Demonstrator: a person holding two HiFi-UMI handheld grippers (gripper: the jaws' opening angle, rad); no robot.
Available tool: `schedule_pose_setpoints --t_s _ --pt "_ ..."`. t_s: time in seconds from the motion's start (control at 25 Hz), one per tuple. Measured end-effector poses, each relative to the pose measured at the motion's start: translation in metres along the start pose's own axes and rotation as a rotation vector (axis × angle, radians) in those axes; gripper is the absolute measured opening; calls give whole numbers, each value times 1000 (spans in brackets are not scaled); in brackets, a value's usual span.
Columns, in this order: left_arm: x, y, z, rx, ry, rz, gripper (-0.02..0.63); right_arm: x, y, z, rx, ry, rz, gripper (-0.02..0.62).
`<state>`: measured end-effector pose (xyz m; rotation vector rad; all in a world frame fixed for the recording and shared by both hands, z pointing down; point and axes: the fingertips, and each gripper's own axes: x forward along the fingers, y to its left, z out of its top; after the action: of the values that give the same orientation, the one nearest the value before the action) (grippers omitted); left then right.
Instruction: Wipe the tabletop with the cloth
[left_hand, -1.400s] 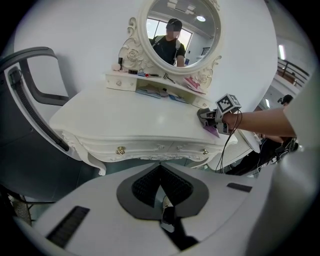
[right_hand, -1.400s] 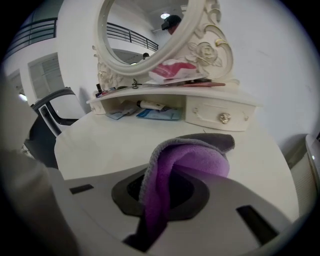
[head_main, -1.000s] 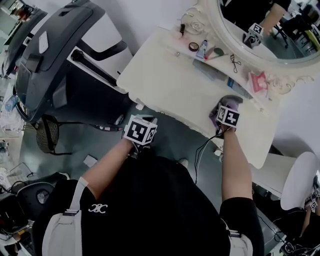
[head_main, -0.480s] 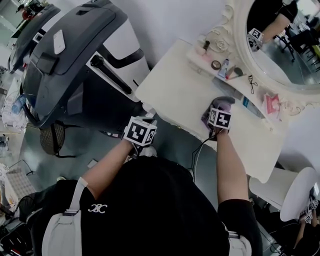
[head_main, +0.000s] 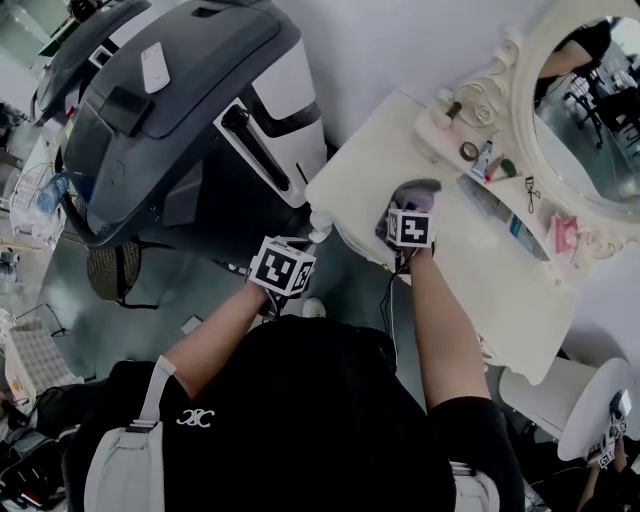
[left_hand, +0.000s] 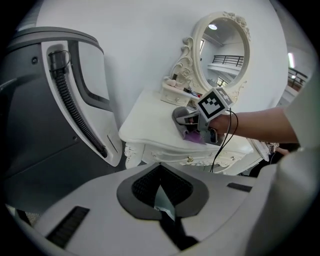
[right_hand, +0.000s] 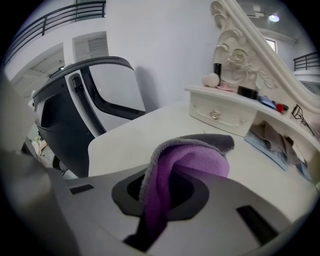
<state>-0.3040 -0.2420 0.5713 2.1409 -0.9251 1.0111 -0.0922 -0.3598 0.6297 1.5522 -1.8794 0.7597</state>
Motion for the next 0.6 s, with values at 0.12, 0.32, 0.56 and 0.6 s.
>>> schedule_pose_setpoints --t_s 0.12,0.32,0.56,0.6 --pt "-4 13 -9 -12 7 8 4 15 31 15 -18 4 33 41" --pt "-11 27 -19 -23 2 32 5 34 64 34 -54 11 78 41" --pt "-16 44 -27 -80 0 45 5 50 79 53 -89 19 122 41" --pt "-16 46 -29 -89 1 44 5 51 80 56 -87 22 129 41"
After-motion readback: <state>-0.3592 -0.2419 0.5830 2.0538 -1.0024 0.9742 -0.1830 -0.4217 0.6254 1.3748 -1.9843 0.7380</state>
